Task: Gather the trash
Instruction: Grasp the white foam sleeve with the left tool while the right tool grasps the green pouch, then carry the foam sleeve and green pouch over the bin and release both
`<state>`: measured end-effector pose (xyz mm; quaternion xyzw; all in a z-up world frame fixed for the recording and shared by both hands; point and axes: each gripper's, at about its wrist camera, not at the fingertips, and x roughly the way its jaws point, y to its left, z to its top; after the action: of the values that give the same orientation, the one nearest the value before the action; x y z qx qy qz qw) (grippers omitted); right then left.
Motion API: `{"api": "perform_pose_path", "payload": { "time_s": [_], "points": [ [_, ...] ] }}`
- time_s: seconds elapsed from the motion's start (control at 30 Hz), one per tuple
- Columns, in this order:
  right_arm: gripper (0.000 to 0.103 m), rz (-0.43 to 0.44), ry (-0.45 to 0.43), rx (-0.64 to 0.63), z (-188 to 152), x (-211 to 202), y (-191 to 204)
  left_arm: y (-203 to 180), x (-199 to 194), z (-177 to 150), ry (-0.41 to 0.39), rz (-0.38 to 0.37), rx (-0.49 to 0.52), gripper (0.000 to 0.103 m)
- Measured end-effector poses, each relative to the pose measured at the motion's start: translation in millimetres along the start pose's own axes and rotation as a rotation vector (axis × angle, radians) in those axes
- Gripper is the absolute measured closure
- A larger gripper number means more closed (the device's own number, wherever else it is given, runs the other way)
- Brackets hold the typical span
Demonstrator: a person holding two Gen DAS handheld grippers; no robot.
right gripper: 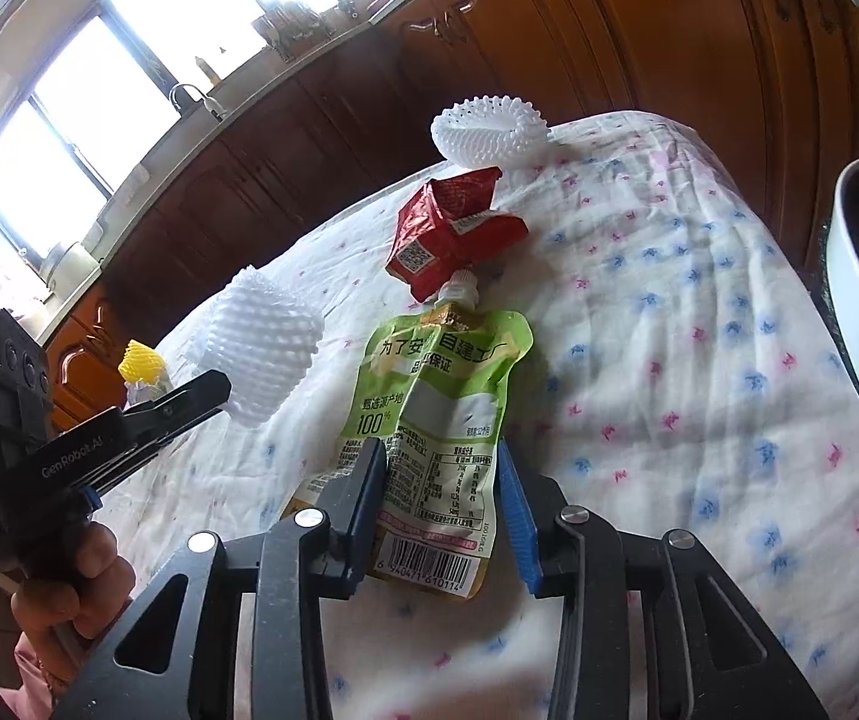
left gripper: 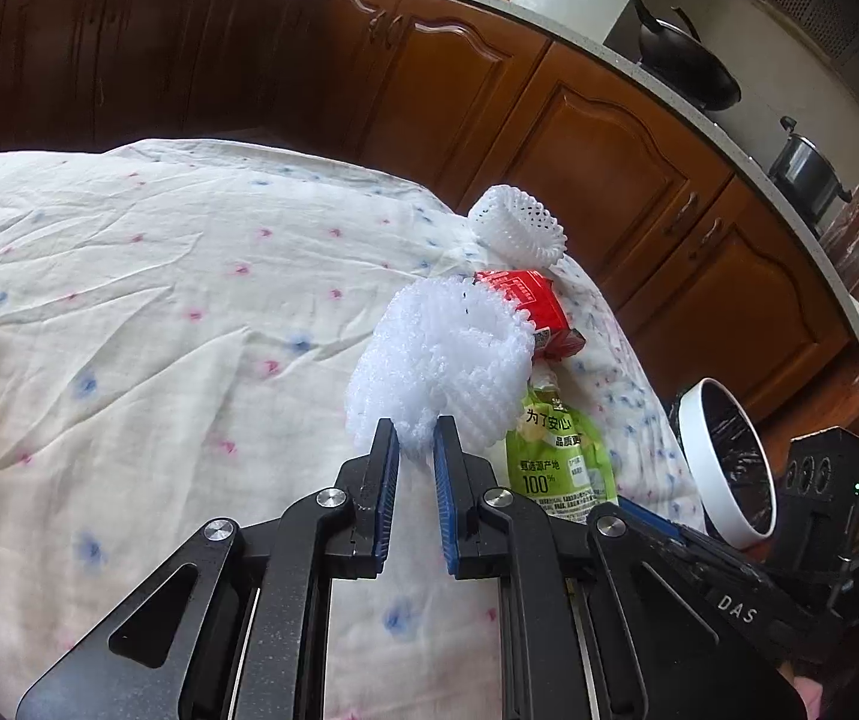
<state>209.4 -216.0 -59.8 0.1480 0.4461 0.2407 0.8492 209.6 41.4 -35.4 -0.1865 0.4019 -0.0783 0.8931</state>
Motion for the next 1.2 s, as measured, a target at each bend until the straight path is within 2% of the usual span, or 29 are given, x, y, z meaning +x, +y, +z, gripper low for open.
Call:
{"api": "perform_pose_path", "payload": {
  "time_s": [0.17,0.47,0.77,1.2],
  "points": [
    [0.066,0.004,-0.025,0.009,-7,-21,-5,-4,-13,-12,-0.006,-0.008,-0.006,0.092],
    [0.067,-0.018,-0.105,0.026,-16,-74,-20,-34,-29,-25,-0.015,-0.044,0.039,0.092],
    [0.067,-0.040,-0.171,0.079,-17,-110,-48,-78,-29,-36,0.002,-0.092,0.108,0.092],
    [0.068,-0.090,-0.243,0.128,-16,-149,-86,-131,-23,-43,0.033,-0.116,0.205,0.092]
  ]
}}
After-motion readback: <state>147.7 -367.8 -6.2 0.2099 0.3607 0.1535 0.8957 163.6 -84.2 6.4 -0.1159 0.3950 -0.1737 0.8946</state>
